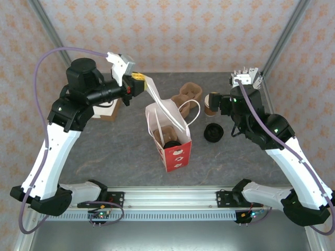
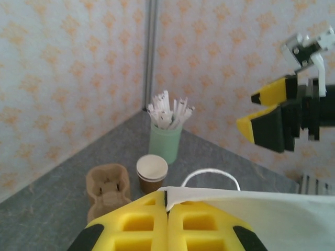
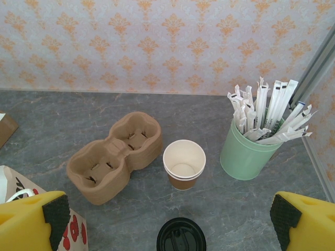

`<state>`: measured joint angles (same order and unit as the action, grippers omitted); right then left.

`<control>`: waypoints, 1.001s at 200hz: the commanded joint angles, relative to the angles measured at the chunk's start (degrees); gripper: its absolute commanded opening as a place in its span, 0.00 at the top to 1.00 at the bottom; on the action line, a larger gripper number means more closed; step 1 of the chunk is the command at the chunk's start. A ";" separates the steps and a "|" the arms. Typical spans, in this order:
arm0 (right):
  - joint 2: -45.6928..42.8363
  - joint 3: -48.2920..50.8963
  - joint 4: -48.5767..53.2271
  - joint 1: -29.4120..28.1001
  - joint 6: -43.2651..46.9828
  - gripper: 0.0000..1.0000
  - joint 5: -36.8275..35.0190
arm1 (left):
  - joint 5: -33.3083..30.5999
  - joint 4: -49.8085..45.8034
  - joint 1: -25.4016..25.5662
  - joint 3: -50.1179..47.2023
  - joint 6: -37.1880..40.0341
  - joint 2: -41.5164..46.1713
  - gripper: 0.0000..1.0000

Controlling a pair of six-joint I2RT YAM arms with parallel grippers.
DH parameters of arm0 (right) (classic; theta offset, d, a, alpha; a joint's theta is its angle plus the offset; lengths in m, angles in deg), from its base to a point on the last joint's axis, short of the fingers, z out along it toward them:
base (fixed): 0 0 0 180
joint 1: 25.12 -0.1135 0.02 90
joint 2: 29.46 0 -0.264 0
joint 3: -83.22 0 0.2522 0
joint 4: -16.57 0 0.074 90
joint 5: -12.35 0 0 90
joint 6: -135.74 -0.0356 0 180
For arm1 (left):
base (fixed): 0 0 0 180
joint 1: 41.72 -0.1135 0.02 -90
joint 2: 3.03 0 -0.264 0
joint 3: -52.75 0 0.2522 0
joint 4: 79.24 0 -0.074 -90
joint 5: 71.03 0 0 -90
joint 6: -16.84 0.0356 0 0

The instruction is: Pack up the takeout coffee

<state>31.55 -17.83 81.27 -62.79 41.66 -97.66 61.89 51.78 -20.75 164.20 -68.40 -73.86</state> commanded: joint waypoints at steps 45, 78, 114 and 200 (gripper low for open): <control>-0.26 1.15 0.09 0.30 -1.06 0.01 -1.75 | 2.46 -9.46 2.22 2.41 5.74 -2.76 1.00; -0.28 1.42 0.09 0.32 -0.88 0.01 -1.94 | 0.73 -12.05 3.23 2.67 8.07 -4.66 1.00; -0.46 1.72 0.21 0.32 -0.91 0.01 -2.23 | -1.96 -14.48 4.22 2.59 10.82 -7.20 1.00; -0.65 2.19 0.65 0.25 -0.46 0.01 -3.19 | -12.93 -20.60 9.46 4.92 16.40 -15.23 1.00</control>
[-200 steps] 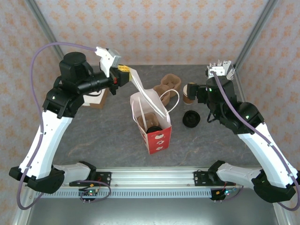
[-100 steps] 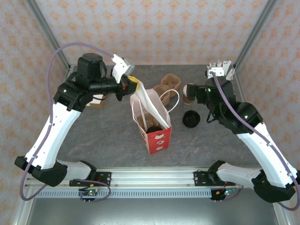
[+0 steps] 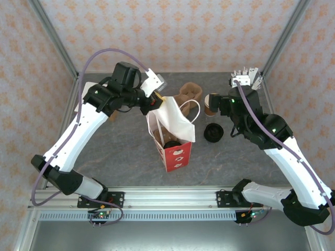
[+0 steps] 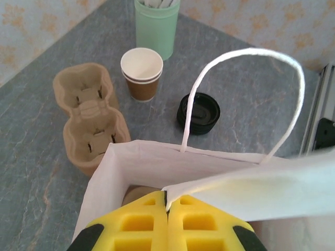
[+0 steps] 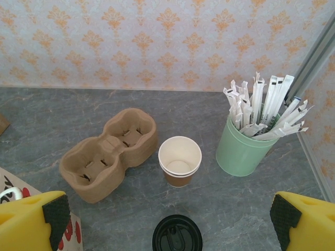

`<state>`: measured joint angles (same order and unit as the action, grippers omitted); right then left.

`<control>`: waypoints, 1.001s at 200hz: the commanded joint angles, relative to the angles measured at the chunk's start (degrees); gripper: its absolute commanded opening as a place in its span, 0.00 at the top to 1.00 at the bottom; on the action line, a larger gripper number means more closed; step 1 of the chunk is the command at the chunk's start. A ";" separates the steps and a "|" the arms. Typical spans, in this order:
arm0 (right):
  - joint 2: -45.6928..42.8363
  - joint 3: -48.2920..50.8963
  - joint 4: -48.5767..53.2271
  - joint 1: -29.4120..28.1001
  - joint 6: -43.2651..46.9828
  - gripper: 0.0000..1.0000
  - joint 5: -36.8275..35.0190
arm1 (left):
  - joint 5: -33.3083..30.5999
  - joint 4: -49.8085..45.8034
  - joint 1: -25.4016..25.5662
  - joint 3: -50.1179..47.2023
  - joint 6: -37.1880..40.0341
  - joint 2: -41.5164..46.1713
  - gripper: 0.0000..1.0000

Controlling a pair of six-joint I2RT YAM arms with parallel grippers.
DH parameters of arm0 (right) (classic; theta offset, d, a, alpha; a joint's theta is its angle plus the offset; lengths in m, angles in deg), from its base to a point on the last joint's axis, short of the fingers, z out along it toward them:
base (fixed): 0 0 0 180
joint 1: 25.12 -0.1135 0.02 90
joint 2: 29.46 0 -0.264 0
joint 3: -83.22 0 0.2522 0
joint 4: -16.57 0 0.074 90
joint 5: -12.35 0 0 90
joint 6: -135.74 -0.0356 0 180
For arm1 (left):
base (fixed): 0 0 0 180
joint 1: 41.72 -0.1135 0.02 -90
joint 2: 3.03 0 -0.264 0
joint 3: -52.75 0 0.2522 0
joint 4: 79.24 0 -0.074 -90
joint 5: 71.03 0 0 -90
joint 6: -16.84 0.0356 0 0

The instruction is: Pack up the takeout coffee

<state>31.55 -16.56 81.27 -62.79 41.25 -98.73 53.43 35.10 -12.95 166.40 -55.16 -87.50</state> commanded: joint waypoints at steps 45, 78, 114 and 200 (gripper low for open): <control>-0.65 1.20 0.82 0.29 0.05 0.01 -2.74 | -7.08 -8.99 5.11 5.47 5.95 -6.41 1.00; -0.55 1.47 0.66 0.26 0.23 0.01 -2.91 | -10.76 -13.96 7.23 7.86 7.87 -10.35 0.95; -0.55 1.38 0.57 0.26 0.47 0.01 -3.13 | -14.26 -16.43 8.40 9.16 8.79 -13.12 0.88; -0.28 1.27 0.49 0.31 1.04 0.01 -3.18 | -19.96 -15.98 8.40 18.11 8.28 -11.52 0.46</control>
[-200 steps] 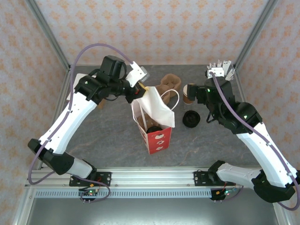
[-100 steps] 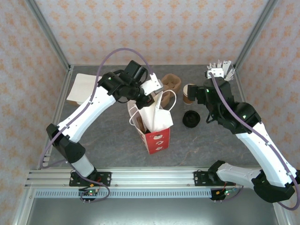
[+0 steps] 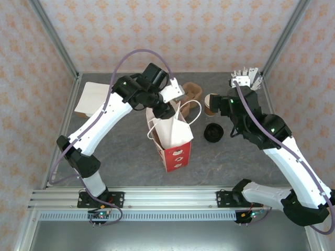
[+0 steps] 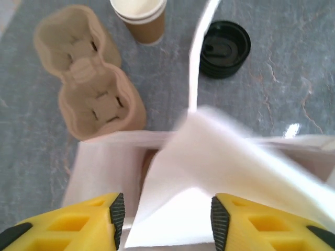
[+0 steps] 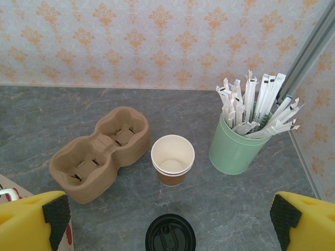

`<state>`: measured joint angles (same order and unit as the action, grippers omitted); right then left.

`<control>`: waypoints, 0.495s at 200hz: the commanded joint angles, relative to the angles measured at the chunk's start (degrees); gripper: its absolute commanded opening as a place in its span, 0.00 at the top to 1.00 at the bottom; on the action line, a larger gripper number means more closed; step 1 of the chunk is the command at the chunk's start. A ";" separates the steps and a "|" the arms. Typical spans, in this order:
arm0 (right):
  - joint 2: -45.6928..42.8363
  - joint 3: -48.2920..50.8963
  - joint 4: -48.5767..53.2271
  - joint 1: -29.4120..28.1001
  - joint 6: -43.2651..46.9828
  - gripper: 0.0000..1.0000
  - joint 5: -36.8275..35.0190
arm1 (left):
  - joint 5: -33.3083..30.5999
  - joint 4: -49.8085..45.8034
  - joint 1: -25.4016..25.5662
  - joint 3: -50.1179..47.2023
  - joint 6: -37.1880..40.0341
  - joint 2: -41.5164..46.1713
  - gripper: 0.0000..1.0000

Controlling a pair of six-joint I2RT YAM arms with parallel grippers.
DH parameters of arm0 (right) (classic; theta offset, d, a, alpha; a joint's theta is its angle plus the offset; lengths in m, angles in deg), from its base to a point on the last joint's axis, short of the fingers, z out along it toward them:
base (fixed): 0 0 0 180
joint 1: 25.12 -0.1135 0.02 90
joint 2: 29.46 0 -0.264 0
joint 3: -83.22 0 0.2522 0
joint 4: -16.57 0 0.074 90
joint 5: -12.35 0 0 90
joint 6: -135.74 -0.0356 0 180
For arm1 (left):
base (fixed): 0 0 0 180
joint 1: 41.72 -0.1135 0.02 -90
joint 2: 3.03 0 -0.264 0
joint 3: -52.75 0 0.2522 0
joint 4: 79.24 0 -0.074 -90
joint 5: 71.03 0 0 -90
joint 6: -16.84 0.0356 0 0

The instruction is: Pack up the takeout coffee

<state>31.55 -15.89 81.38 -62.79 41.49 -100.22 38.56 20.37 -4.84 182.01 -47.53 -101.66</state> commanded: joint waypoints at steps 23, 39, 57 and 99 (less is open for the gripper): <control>0.05 0.52 0.46 0.33 1.06 0.01 -1.39 | -8.17 -0.12 0.29 2.53 0.85 5.37 0.40; 0.31 0.27 0.54 0.40 0.97 0.01 -0.68 | -8.90 1.20 0.21 2.45 -0.15 7.44 0.35; 0.97 -0.02 0.80 0.87 0.70 0.01 0.73 | -9.00 4.66 -0.03 1.93 -3.78 10.30 0.28; 1.65 0.11 1.82 9.66 0.04 0.01 10.32 | -16.89 17.06 -2.81 -5.60 -18.29 19.51 0.08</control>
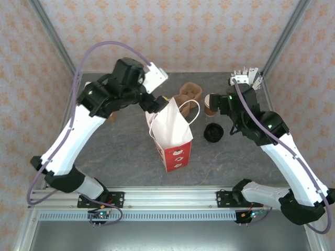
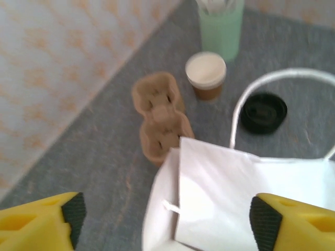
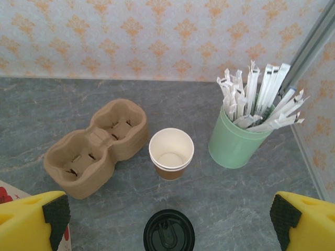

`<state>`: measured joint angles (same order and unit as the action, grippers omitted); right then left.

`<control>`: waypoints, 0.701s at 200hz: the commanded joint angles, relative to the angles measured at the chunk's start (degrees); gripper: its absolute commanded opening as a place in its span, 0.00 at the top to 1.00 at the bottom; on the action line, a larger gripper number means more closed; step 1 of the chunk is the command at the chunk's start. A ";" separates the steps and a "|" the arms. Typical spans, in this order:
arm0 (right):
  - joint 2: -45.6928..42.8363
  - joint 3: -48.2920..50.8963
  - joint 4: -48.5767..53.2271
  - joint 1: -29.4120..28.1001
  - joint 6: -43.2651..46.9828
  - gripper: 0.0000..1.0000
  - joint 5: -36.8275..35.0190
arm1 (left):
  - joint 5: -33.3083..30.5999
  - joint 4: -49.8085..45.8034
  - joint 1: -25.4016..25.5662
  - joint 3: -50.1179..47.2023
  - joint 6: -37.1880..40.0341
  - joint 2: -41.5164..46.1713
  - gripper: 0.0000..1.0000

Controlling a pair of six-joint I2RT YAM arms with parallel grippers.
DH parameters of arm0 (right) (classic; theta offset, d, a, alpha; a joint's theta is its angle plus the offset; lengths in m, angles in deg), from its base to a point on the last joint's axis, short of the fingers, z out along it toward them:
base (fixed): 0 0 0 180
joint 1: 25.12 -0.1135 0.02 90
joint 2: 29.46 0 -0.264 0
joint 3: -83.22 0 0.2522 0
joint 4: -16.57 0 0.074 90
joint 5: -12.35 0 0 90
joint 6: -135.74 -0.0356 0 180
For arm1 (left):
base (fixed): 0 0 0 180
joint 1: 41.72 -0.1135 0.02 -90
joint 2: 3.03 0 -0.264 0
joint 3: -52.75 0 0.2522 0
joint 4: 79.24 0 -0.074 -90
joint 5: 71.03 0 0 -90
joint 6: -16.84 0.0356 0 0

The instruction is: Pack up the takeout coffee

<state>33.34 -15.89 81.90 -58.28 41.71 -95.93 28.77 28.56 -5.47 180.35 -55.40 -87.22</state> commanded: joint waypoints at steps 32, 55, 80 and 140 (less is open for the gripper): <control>-1.39 2.17 1.01 16.93 -0.06 0.01 14.15 | -13.12 13.49 -10.54 -11.93 -26.19 12.83 0.00; -3.97 6.99 -1.62 23.96 0.38 0.01 15.62 | -21.06 15.76 -14.52 -21.45 -31.49 19.27 0.00; -8.49 17.84 -9.34 29.30 -0.47 0.01 15.42 | -30.16 19.19 -17.86 -34.15 -35.32 25.96 0.00; -11.75 45.61 -32.77 33.15 -3.49 0.01 2.52 | -39.83 40.17 -23.09 -65.14 -33.58 33.35 0.00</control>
<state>21.32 22.71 62.43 -26.22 40.07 -86.93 -5.11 56.67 -27.18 122.10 -89.15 -54.17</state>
